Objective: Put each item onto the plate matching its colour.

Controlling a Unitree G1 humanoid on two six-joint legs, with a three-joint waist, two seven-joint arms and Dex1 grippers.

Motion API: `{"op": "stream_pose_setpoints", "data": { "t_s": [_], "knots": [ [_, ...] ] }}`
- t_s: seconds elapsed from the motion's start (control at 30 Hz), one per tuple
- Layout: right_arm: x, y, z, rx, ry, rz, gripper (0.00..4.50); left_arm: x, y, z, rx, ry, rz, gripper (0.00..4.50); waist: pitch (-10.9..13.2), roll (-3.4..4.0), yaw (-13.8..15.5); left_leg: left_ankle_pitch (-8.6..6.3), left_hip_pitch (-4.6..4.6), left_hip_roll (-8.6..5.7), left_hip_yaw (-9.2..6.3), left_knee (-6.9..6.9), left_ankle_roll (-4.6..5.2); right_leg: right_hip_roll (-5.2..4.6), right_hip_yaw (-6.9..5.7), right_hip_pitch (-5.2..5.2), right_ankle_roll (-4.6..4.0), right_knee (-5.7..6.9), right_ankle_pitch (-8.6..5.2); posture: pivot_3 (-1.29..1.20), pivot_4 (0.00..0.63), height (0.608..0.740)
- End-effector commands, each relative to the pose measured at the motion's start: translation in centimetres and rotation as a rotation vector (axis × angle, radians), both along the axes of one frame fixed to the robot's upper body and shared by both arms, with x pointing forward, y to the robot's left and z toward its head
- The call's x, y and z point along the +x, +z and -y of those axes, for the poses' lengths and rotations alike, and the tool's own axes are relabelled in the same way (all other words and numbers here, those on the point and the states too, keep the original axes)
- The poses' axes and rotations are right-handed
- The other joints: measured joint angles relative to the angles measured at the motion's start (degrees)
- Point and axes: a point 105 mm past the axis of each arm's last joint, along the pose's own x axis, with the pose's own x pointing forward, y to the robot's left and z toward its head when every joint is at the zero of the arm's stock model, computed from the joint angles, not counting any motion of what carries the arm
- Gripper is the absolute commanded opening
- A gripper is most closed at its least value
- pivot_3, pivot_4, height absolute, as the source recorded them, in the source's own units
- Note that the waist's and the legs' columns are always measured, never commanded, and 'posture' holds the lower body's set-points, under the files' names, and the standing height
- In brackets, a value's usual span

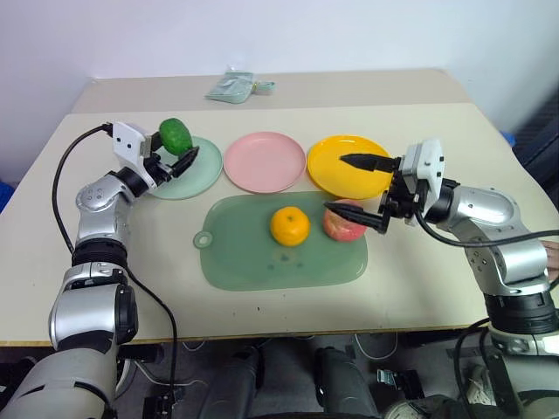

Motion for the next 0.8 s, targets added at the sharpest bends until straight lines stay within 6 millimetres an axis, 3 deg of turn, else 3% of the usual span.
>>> {"op": "stream_pose_setpoints", "data": {
  "t_s": [0.03,0.13,0.33,0.4,0.47,0.63,0.8],
  "knots": [
    [0.8,3.1,0.2,0.109,-0.035,0.074,4.5,0.9,0.7,-1.6,-0.047,0.154,-0.003,3.74,0.0,0.0,0.0,0.0,0.0,0.0,-0.01,0.0,0.0,0.01,0.0,0.0,0.0,0.02,0.0,0.0,0.15,0.74],
    [1.2,2.9,0.0,0.126,-0.061,0.088,4.5,1.4,0.2,-2.1,-0.038,0.246,-0.029,3.74,0.0,-0.03,0.2,0.0,-0.01,-0.01,-0.01,0.0,0.0,0.02,0.0,0.0,0.0,0.02,0.0,0.0,0.15,0.74],
    [1.4,2.4,0.6,0.124,-0.095,0.105,4.5,1.9,-1.1,-1.7,-0.013,0.264,-0.089,3.74,0.0,-0.04,0.1,0.0,-0.01,-0.06,-0.01,0.01,0.0,0.01,0.0,0.02,0.01,0.02,0.01,0.0,0.15,0.74],
    [1.4,2.1,0.8,0.116,-0.098,0.101,4.5,1.9,-1.5,-1.5,-0.012,0.254,-0.11,4.31,0.0,-0.04,0.1,0.0,-0.01,-0.06,-0.01,0.01,0.0,0.03,-0.01,0.01,0.01,0.03,0.0,0.0,0.15,0.74],
    [1.4,1.9,1.0,0.107,-0.101,0.104,4.5,1.9,-1.5,-1.7,-0.007,0.263,-0.112,4.49,0.0,-0.04,0.1,0.0,-0.01,-0.06,0.0,0.01,0.0,0.03,0.0,0.01,0.01,0.03,0.0,0.0,0.15,0.74],
    [1.5,1.8,1.4,0.116,-0.105,0.101,4.5,1.6,0.5,-1.0,0.016,0.182,-0.03,4.49,0.0,-0.04,-0.1,0.0,-0.01,-0.05,0.0,0.0,0.0,0.05,0.0,-0.01,0.01,0.04,0.0,0.0,0.15,0.74],
    [0.9,1.0,1.1,0.094,-0.061,0.064,4.5,-0.5,4.3,3.7,0.063,-0.191,0.153,4.49,0.0,-0.04,0.2,0.0,-0.02,-0.04,0.01,0.01,-0.01,0.03,0.0,0.01,0.0,0.03,0.01,0.0,0.15,0.74]
  ]
}}
